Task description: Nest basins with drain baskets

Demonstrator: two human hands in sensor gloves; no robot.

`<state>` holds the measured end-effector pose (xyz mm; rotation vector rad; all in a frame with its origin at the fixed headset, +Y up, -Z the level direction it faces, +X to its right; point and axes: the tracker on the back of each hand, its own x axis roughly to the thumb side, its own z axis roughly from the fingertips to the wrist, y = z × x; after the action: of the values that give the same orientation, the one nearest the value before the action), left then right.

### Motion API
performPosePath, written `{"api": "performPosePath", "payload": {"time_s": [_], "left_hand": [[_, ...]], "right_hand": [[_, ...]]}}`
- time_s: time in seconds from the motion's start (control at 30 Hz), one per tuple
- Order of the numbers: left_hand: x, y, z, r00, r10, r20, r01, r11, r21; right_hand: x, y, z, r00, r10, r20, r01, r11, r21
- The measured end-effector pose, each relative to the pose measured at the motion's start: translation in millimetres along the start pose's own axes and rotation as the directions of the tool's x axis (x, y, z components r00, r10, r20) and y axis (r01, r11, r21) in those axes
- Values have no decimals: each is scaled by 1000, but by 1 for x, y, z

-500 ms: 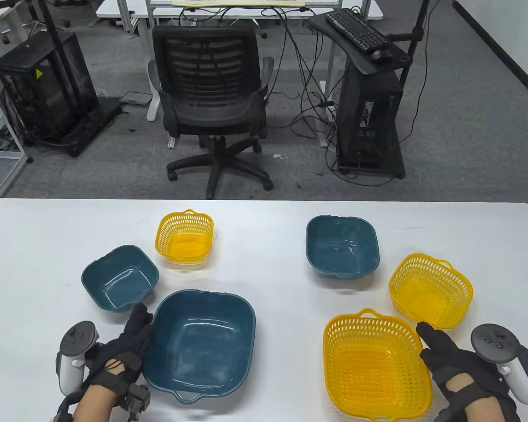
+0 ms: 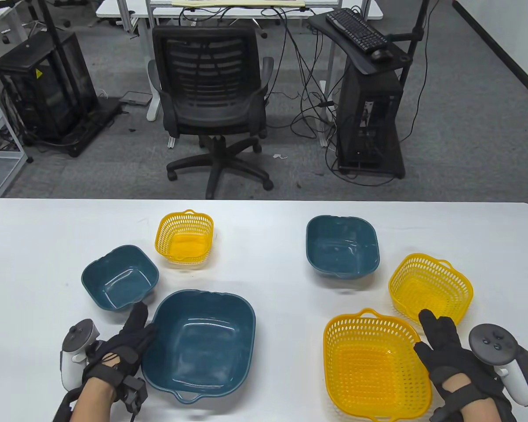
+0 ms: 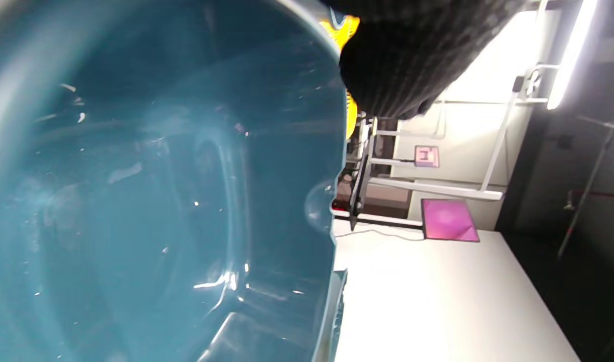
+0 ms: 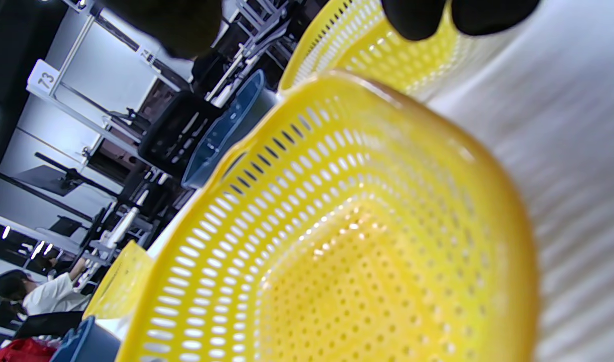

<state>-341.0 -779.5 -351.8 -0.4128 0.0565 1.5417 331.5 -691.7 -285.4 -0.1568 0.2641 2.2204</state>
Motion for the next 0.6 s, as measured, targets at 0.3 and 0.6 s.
{"api": "performPosePath", "payload": {"time_s": [0.3, 0.6], "left_hand": [[-6, -17, -5, 994, 95, -61, -95, 995, 2], [20, -54, 9, 969, 242, -38, -232, 957, 174]], "right_hand": [[0, 3, -3, 1000, -5, 0, 5, 1000, 11], [-1, 4, -3, 999, -33, 12, 32, 999, 17]]}}
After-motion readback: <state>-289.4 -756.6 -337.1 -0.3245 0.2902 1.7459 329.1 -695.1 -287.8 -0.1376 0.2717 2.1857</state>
